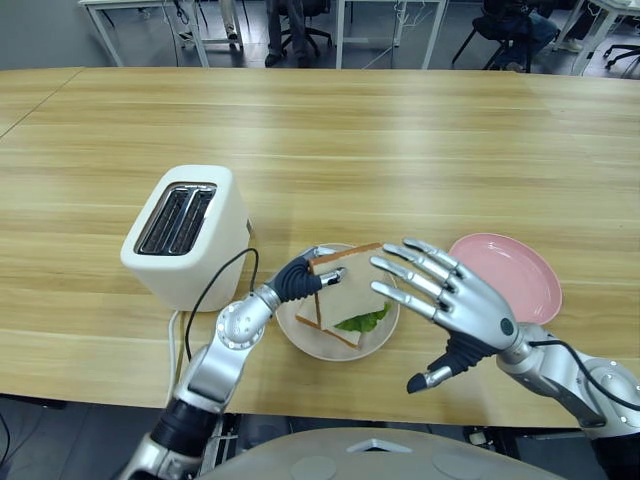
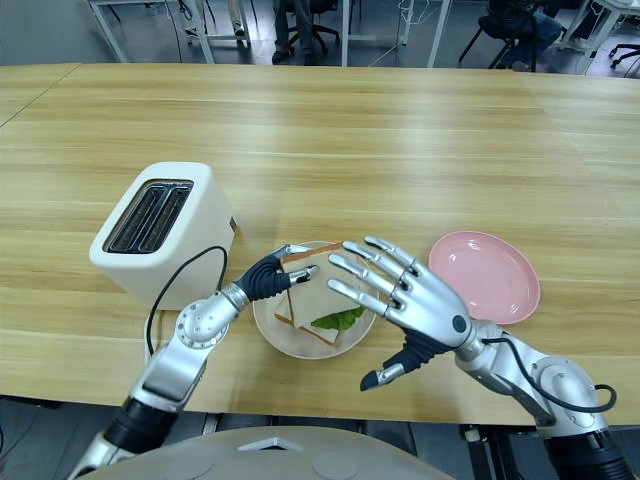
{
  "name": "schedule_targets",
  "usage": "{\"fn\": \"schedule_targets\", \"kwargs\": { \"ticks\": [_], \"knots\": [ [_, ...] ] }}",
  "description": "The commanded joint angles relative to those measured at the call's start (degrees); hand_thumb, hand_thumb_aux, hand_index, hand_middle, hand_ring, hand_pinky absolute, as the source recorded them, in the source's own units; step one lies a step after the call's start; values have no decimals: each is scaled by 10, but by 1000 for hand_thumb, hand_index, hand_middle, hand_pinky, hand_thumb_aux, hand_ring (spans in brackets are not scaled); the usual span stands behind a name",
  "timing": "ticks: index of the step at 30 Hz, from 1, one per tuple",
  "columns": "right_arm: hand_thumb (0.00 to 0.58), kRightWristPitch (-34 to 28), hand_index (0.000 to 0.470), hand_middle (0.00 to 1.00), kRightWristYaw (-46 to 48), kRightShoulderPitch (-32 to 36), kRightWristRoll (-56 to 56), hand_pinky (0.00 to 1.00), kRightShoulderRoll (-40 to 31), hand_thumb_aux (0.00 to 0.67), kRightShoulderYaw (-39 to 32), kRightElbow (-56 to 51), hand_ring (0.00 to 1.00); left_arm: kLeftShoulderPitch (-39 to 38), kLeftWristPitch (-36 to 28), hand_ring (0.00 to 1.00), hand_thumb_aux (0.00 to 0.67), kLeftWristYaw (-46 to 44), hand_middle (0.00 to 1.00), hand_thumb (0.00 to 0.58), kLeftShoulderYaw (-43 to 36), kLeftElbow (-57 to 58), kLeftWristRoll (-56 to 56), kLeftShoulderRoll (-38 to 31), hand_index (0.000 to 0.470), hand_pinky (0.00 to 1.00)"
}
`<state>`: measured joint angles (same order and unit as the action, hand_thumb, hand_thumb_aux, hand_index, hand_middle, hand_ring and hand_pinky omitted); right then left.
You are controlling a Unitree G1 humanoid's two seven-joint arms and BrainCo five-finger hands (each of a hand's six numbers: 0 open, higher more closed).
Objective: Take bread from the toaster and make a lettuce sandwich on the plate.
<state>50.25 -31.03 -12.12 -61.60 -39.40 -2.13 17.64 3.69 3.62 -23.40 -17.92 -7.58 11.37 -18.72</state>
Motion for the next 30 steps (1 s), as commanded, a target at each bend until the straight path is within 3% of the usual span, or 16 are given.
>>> {"fn": "schedule_targets", "kwargs": {
  "ticks": [1, 9, 18, 23, 30],
  "knots": [
    [0, 11, 0, 0, 24, 5, 3, 0, -7, 0, -23, -17, 0, 48, 43, 1000, 670, -87, 1000, 580, 4, 36, -49, -36, 460, 1000],
    [0, 28, 0, 0, 81, 29, 6, 0, -14, 0, -88, -69, 0, 195, 108, 1000, 670, -224, 1000, 580, -26, 189, -66, -65, 460, 1000],
    [0, 22, 0, 0, 143, 46, 31, 0, -16, 0, -123, -97, 0, 237, 74, 1000, 670, -359, 1000, 580, -63, 271, -101, -38, 460, 1000],
    [0, 14, 0, 0, 180, 54, 48, 0, -10, 0, -139, -102, 0, 244, 51, 1000, 670, -395, 1000, 580, -65, 310, -114, -15, 460, 1000],
    [0, 2, 0, 0, 229, 63, 61, 0, -4, 0, -167, -125, 0, 285, 104, 1000, 670, -352, 1000, 580, -55, 413, -76, 12, 460, 1000]
  ]
}}
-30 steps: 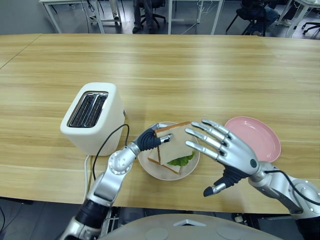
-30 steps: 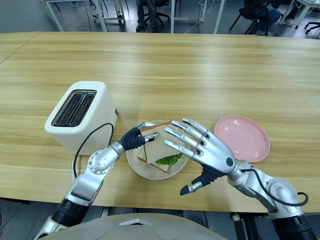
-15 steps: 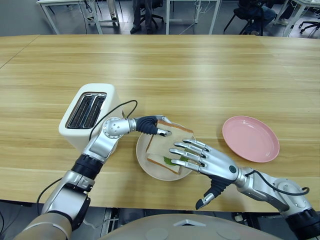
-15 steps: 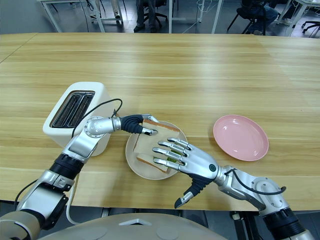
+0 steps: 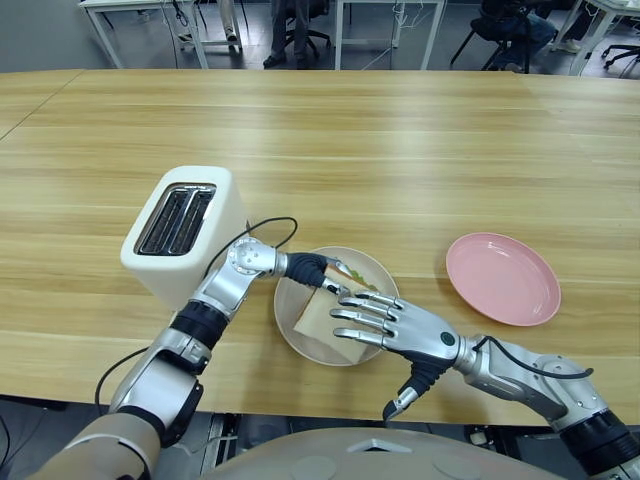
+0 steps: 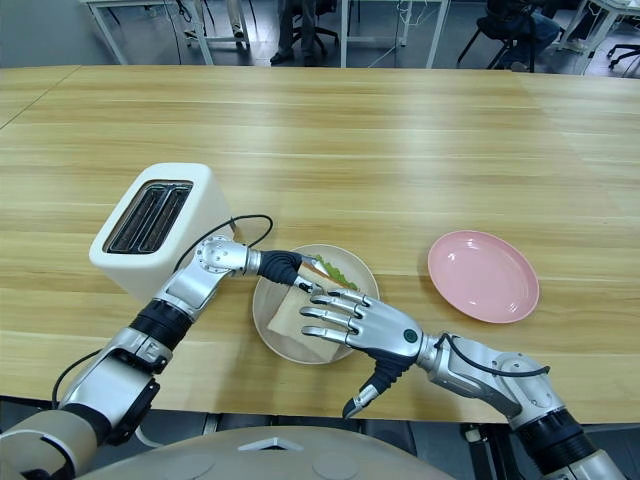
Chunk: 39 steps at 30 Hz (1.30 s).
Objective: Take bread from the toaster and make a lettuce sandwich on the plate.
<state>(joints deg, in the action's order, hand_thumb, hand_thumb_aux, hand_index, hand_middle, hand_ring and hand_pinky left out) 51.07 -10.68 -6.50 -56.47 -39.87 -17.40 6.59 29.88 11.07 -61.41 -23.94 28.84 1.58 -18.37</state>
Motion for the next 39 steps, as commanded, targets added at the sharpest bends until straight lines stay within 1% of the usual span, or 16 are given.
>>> {"fn": "schedule_targets", "kwargs": {
  "ticks": [1, 5, 15, 21, 25, 33, 39],
  "knots": [
    [0, -7, 0, 0, 31, 8, 11, 0, 1, 0, -18, -16, 0, 30, 39, 1000, 670, 36, 1000, 580, 7, 62, 26, 12, 460, 1000],
    [0, -7, 0, 0, 42, 11, 19, 0, 2, 0, -20, -10, 0, 42, 66, 1000, 670, 50, 1000, 580, 17, 83, 22, 20, 460, 1000],
    [0, -1, 0, 0, 60, 5, 61, 0, -9, 0, -3, 15, 0, 40, 31, 1000, 670, 8, 1000, 580, 43, 30, -17, 12, 460, 1000],
    [0, -3, 0, 0, 67, 13, 70, 0, -6, 0, 0, 17, 0, 71, 35, 1000, 670, 19, 1000, 580, 50, 67, -7, 15, 460, 1000],
    [0, -7, 0, 0, 67, 18, 71, 0, -3, 0, 4, 8, 0, 87, 50, 1000, 670, 35, 1000, 580, 41, 116, 15, 24, 460, 1000],
    [0, -24, 0, 0, 85, 40, 74, 0, 12, 0, -5, -18, 0, 95, 70, 1000, 670, 47, 1000, 580, 30, 200, 50, 46, 460, 1000],
    [0, -37, 0, 0, 118, 45, 97, 0, 20, 0, -14, -24, 0, 89, 78, 1000, 670, 48, 1000, 580, 31, 225, 60, 57, 460, 1000]
  ]
}}
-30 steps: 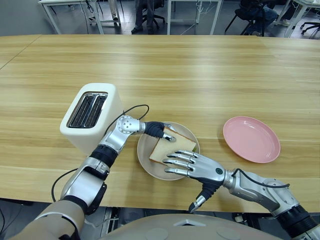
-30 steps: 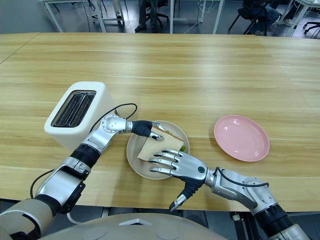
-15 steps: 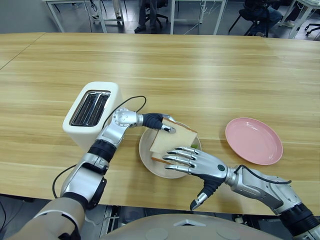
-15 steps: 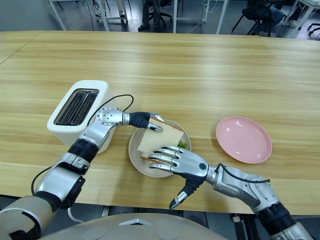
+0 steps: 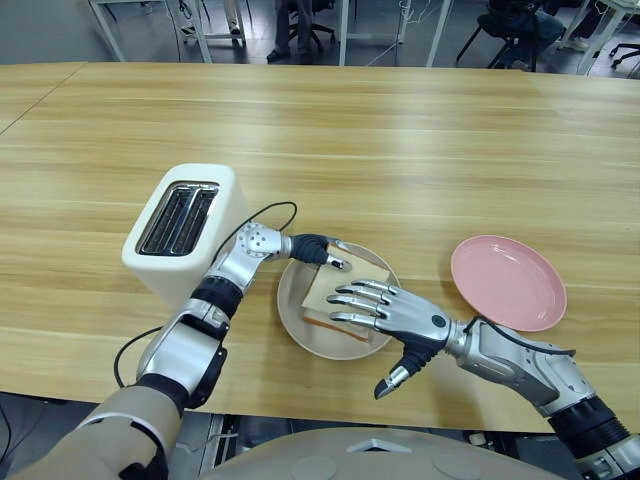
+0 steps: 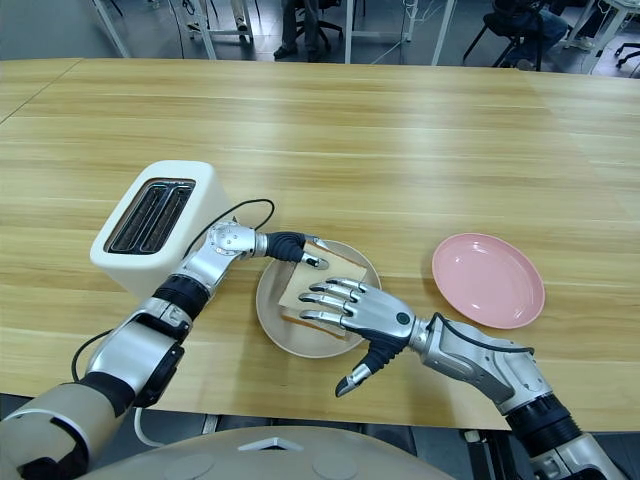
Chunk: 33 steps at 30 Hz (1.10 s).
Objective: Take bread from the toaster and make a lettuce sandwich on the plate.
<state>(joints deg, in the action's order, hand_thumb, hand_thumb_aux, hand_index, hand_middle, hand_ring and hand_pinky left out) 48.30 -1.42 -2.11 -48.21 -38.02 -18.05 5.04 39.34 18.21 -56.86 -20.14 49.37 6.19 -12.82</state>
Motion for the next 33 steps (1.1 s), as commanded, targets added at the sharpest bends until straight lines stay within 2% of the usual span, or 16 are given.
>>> {"fn": "schedule_targets", "kwargs": {
  "ticks": [1, 7, 13, 19, 22, 23, 29, 33],
  "knots": [
    [0, -14, 0, 0, 34, 2, 18, 0, 1, 0, -11, -12, 0, -5, 9, 1000, 670, 7, 1000, 580, -7, 25, 17, 3, 460, 1000],
    [0, -49, 0, 0, 121, 6, 32, 0, -2, 0, -46, -51, 0, 2, 25, 1000, 670, 34, 1000, 580, -10, 50, 36, 9, 460, 1000],
    [0, -124, 0, 0, 265, 9, 100, 0, -2, 0, -89, -76, 0, 7, 58, 1000, 670, 87, 1000, 580, -27, 61, 82, 5, 460, 1000],
    [0, -210, 0, 0, 366, 8, 161, 0, 4, 0, -103, -75, 0, 15, 119, 1000, 670, 185, 1000, 580, -68, 54, 167, -14, 460, 1000],
    [0, -245, 0, 0, 398, 10, 185, 0, 6, 0, -105, -75, 0, 33, 140, 1000, 665, 279, 1000, 580, -84, 42, 224, -29, 456, 1000],
    [0, -256, 0, 0, 410, 10, 197, 0, 7, 0, -106, -74, 0, 45, 141, 1000, 0, 330, 1000, 0, -88, 37, 252, -36, 0, 1000],
    [0, -288, 0, 0, 451, 8, 252, 0, 5, 0, -111, -56, 0, 106, 93, 1000, 0, 555, 1000, 0, -72, 15, 337, -80, 0, 1000],
    [0, -308, 0, 0, 460, 13, 284, 0, 10, 0, -102, -45, 0, 108, 58, 1000, 0, 642, 1000, 0, -13, -53, 327, -126, 0, 1000]
  ]
}}
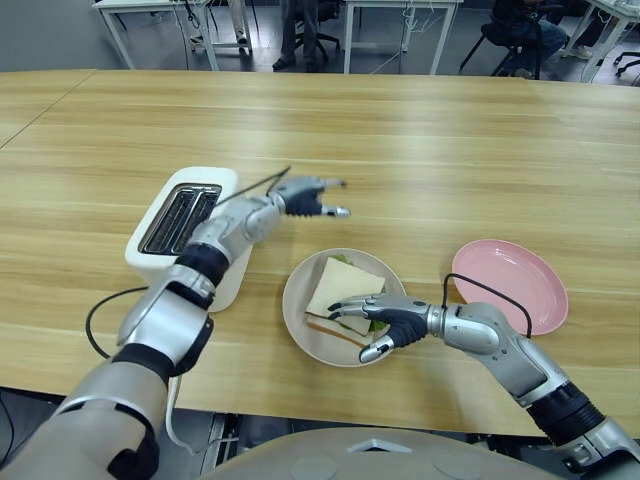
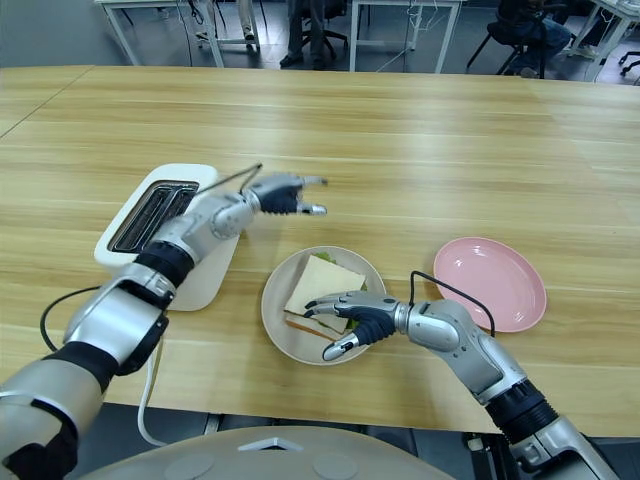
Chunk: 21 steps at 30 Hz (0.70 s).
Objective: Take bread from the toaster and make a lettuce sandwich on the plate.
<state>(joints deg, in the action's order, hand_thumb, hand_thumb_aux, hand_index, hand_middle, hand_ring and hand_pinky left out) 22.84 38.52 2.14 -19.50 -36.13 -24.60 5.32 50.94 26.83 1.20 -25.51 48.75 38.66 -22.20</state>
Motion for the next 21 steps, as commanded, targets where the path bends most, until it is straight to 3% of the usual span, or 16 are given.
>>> {"fn": "schedule_targets", "kwargs": {
  "ticks": [1, 5, 8, 9, 10, 11, 12, 14, 15, 16, 17, 18, 19, 21],
  "knots": [
    [0, -57, 0, 0, 62, -29, 3, 0, -10, 0, -36, -45, 0, -14, -33, 1000, 0, 73, 1000, 0, 56, -70, -3, -43, 0, 1000],
    [0, -60, 0, 0, 53, -24, 34, 0, 0, 0, -21, -34, 0, -56, -52, 1000, 0, 102, 1000, 0, 133, -192, -41, -78, 0, 1000],
    [0, -72, 0, 0, 21, -20, 91, 0, 31, 0, 22, -14, 0, -111, -54, 1000, 0, 64, 1000, 0, 192, -300, -123, -79, 0, 1000],
    [216, -78, 96, 0, 8, -16, 113, 0, 45, 139, 40, -8, 0, -133, -56, 1000, 150, 44, 1000, 230, 207, -337, -157, -77, 103, 1000],
    [491, -85, 280, 0, -6, -11, 136, 0, 62, 407, 62, -3, 0, -155, -61, 1000, 420, 28, 1000, 500, 221, -373, -184, -76, 289, 1000],
    [580, -102, 460, 0, -19, -5, 164, 0, 78, 670, 84, 3, 0, -180, -64, 1000, 596, 5, 1000, 573, 231, -409, -222, -74, 409, 1000],
    [580, -115, 460, 0, -24, -1, 187, 0, 89, 670, 102, 9, 0, -204, -70, 1000, 670, -15, 1000, 580, 240, -441, -251, -72, 460, 1000],
    [580, -130, 460, 0, -30, 2, 226, 0, 105, 670, 130, 18, 0, -244, -83, 1000, 670, -49, 1000, 580, 249, -491, -298, -67, 460, 1000],
    [580, -140, 460, 220, -32, 2, 246, 220, 112, 670, 143, 24, 220, -266, -88, 1000, 670, -62, 1000, 580, 253, -515, -319, -64, 460, 1000],
    [580, -149, 460, 592, -32, 2, 267, 592, 119, 670, 154, 29, 592, -285, -94, 1000, 670, -75, 1000, 580, 257, -536, -339, -60, 460, 1000],
    [580, -163, 460, 725, -29, 0, 290, 725, 123, 670, 164, 37, 725, -308, -101, 1000, 670, -92, 1000, 580, 259, -559, -363, -59, 460, 1000],
    [580, -174, 460, 937, -23, -2, 308, 937, 124, 670, 171, 44, 937, -328, -103, 1000, 670, -106, 1000, 580, 260, -580, -380, -59, 460, 1000],
    [580, -185, 460, 1000, -14, -7, 327, 1000, 123, 670, 177, 53, 1000, -350, -105, 1000, 670, -122, 1000, 580, 259, -603, -401, -60, 460, 1000],
    [580, -205, 460, 1000, 8, -22, 362, 1000, 114, 670, 184, 75, 1000, -396, -102, 1000, 670, -160, 1000, 580, 257, -647, -437, -68, 460, 1000]
  ]
}}
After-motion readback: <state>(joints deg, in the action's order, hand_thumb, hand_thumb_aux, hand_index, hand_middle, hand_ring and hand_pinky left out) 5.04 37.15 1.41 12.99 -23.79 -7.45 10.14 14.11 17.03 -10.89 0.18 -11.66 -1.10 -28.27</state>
